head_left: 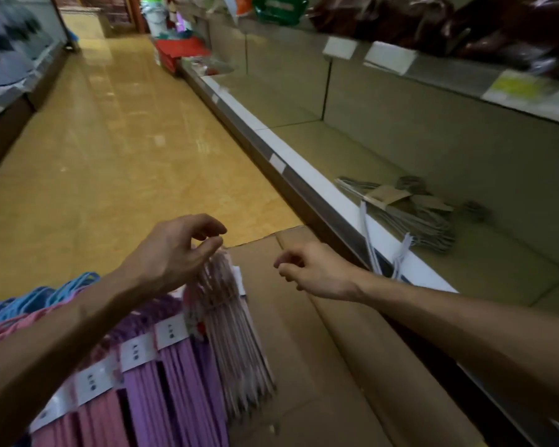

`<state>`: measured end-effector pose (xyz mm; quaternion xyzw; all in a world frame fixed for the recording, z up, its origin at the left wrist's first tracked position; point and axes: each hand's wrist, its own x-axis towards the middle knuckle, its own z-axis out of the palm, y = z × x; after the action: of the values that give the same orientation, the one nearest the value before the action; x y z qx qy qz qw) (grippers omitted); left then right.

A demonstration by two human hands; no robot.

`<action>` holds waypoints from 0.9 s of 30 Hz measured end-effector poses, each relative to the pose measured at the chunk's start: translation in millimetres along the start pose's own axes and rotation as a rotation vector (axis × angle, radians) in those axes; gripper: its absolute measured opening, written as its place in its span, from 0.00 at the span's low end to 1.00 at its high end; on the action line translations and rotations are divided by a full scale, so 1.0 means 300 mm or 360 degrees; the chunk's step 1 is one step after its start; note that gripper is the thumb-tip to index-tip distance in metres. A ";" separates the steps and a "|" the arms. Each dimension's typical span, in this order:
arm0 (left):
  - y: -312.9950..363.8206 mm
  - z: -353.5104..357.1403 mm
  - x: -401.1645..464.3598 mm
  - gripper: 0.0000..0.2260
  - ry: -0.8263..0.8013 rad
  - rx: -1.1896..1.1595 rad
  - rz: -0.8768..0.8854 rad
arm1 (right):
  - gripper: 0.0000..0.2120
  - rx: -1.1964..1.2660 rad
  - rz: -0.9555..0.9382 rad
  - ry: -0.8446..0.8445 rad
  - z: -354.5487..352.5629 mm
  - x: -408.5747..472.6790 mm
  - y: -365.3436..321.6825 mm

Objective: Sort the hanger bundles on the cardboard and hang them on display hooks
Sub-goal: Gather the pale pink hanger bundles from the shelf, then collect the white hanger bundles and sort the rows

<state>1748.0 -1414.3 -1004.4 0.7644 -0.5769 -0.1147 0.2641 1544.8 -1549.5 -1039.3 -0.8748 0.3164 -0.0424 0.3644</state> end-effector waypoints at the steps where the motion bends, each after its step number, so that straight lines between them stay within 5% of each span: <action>1: 0.028 0.009 0.012 0.07 0.0031 -0.0053 0.0022 | 0.12 0.0009 -0.0017 0.0062 -0.036 -0.017 0.023; 13: 0.312 0.228 0.159 0.08 -0.0087 -0.0155 0.0241 | 0.10 -0.0103 0.0305 0.0909 -0.427 -0.095 0.343; 19: 0.362 0.320 0.204 0.07 -0.0111 -0.0364 0.0160 | 0.13 -0.0067 0.0881 0.0944 -0.546 -0.042 0.556; 25: 0.438 0.413 0.250 0.08 -0.0059 -0.0666 -0.0027 | 0.30 0.0093 0.0978 0.0761 -0.517 -0.001 0.610; 27: 0.462 0.429 0.261 0.07 -0.0053 -0.0748 -0.0041 | 0.26 0.0129 0.1000 0.0795 -0.524 0.015 0.614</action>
<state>1596.4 -1550.1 -1027.3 0.6873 -0.5288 -0.2617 0.4237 1404.1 -1746.5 -1047.5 -0.6831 0.6454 -0.1527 0.3058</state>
